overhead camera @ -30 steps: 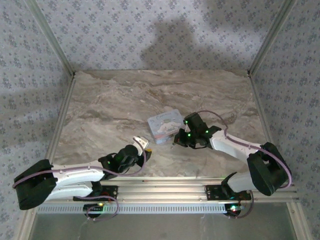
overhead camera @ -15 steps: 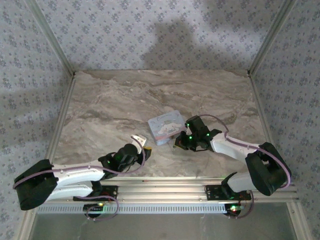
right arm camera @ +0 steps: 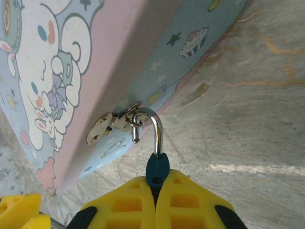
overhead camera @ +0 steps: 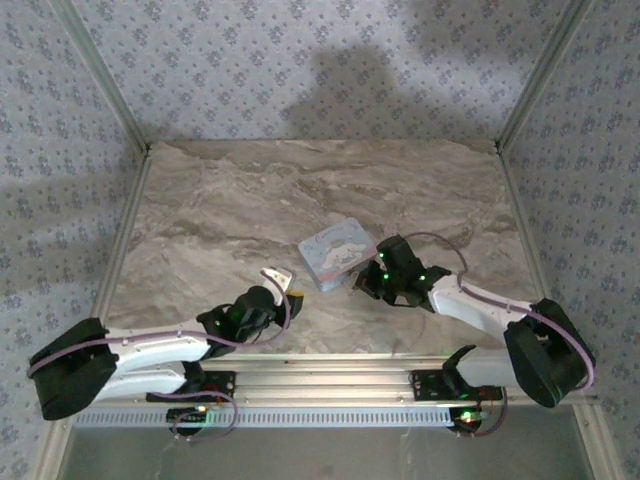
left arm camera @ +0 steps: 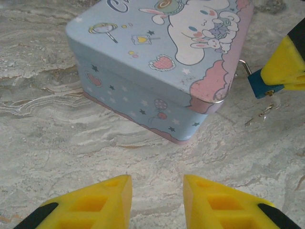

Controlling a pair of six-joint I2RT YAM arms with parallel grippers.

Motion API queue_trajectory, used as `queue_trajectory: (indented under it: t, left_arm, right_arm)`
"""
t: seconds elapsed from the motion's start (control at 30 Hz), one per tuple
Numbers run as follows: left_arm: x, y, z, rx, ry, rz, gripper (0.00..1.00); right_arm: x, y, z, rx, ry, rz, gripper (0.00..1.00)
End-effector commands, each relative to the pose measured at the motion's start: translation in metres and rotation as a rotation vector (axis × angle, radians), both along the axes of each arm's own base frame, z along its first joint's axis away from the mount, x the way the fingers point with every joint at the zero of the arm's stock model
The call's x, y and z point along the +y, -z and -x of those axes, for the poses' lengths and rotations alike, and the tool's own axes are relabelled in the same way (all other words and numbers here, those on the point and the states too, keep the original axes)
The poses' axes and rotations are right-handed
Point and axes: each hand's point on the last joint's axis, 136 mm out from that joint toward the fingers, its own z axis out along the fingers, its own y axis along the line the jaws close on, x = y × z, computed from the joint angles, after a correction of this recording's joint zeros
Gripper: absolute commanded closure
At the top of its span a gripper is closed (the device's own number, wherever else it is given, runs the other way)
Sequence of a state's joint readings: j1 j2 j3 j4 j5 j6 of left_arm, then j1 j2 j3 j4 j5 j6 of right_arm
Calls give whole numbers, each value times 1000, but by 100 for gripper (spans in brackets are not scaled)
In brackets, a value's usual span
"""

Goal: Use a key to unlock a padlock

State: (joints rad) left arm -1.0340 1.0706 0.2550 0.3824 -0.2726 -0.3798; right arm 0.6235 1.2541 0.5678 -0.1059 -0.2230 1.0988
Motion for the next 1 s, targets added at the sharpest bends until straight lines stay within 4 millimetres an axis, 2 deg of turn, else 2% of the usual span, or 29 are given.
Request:
queue_trajectory:
  t: [0.0, 0.57, 0.97]
  left_arm:
    - [5, -6, 2, -11, -3, 21, 67]
    - [37, -15, 12, -51, -49, 60, 64]
    - [37, -22, 13, -75, -33, 55, 63]
  right_arm:
    - [-12, 1, -4, -19, 92, 25, 100]
    - [-11, 6, -11, -28, 148, 49, 100]
    - [-17, 3, -22, -52, 232, 50, 100]
